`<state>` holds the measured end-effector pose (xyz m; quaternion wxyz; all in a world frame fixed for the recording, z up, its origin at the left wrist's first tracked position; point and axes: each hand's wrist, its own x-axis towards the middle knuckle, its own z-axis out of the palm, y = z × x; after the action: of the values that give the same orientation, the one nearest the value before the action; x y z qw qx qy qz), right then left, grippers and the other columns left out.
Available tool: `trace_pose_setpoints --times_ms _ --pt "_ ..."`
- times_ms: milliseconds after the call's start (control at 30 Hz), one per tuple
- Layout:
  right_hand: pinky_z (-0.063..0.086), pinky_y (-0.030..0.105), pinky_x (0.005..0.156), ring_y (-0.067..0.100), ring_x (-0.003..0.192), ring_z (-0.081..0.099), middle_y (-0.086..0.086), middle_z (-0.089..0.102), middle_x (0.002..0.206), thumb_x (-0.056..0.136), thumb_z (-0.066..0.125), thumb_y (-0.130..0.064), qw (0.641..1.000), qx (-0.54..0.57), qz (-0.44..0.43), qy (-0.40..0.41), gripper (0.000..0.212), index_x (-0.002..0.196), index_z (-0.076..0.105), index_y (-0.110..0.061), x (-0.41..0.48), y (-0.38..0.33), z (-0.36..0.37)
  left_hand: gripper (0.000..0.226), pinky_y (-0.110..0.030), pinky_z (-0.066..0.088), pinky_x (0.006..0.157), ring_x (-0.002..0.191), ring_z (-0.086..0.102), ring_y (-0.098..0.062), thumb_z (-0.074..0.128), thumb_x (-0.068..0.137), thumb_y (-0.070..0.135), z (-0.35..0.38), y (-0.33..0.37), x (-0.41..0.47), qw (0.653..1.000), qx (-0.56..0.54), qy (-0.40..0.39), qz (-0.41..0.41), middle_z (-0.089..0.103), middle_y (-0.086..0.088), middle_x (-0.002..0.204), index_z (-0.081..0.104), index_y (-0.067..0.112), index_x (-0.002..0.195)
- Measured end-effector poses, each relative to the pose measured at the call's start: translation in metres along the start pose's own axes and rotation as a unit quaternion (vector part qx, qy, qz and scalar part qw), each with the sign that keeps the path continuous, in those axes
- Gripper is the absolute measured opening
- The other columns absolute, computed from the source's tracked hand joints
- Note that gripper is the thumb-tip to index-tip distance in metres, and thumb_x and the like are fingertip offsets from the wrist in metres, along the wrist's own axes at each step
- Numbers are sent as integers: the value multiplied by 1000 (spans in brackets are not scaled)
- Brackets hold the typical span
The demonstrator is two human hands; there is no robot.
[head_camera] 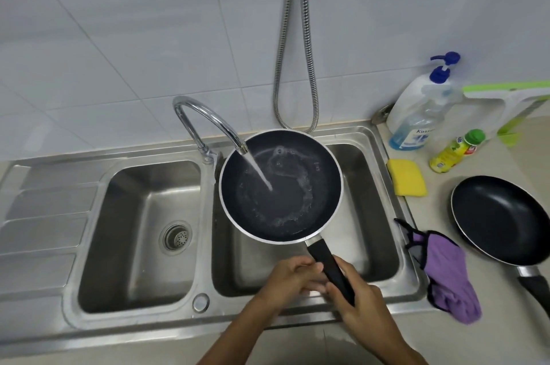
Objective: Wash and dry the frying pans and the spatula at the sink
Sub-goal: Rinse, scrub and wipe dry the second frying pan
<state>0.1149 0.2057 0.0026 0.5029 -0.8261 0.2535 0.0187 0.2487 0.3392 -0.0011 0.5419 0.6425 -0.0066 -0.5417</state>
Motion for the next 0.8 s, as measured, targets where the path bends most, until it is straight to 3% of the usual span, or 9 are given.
trace_pose_setpoints --times_ms 100,200,267,333,467,567,633,700,800 --pt "54 21 72 3 76 68 -9 72 87 95 64 -34 1000 -20 8 18 52 139 42 -52 5 5 -10 12 -36 56 82 76 76 -23 61 99 18 -62 2 -6 997 71 -10 -36 78 -15 102 67 10 107" --pt "55 34 64 12 64 66 -8 68 75 97 60 -36 998 -62 -1 25 55 146 36 -46 11 8 -20 15 -29 55 66 72 76 -15 48 104 8 -137 22 10 984 43 172 -34 73 -23 115 61 5 110" --pt "53 40 60 17 59 62 -9 64 69 97 58 -38 994 -107 -5 34 59 149 29 -47 14 8 -27 18 -29 53 67 84 74 -18 46 106 15 -170 43 31 958 -25 287 -11 70 -19 121 59 7 114" --pt "50 40 55 20 53 59 -5 60 63 97 58 -37 987 -154 -8 44 63 150 24 -45 17 6 -34 31 -38 51 85 109 66 -26 46 106 23 -186 64 50 945 -104 309 7 64 -17 130 55 4 129" --pt "26 12 41 6 41 42 -11 48 58 91 70 -27 957 -286 -30 40 76 154 27 -31 17 -6 -49 41 -40 48 96 128 58 -26 47 106 24 -187 92 65 927 -193 321 29 60 -12 137 47 5 142" --pt "12 7 41 4 38 35 -11 54 62 77 83 -24 925 -378 -27 5 89 152 35 -19 21 -7 -57 39 -37 47 100 129 58 -28 45 106 12 -181 97 65 909 -241 337 39 59 -17 141 45 -2 142" --pt "20 12 39 6 39 37 -6 58 64 69 87 -21 908 -417 -24 8 95 151 38 -16 24 -3 -59 35 -36 47 101 125 59 -28 43 105 9 -177 101 60 898 -251 356 60 60 -16 134 51 -4 136" --pt "32 23 33 11 37 41 -3 58 67 69 83 -12 895 -447 -14 6 98 153 33 -18 25 -2 -61 13 -29 53 83 97 63 -20 56 97 8 -174 115 57 872 -256 405 101 65 -11 106 68 7 103" --pt "30 27 31 16 32 40 3 56 66 61 78 2 872 -488 -13 19 104 152 32 -16 28 -5 -68 15 -31 51 81 84 59 -17 61 90 5 -174 151 62 874 -163 430 154 61 2 79 63 15 79"
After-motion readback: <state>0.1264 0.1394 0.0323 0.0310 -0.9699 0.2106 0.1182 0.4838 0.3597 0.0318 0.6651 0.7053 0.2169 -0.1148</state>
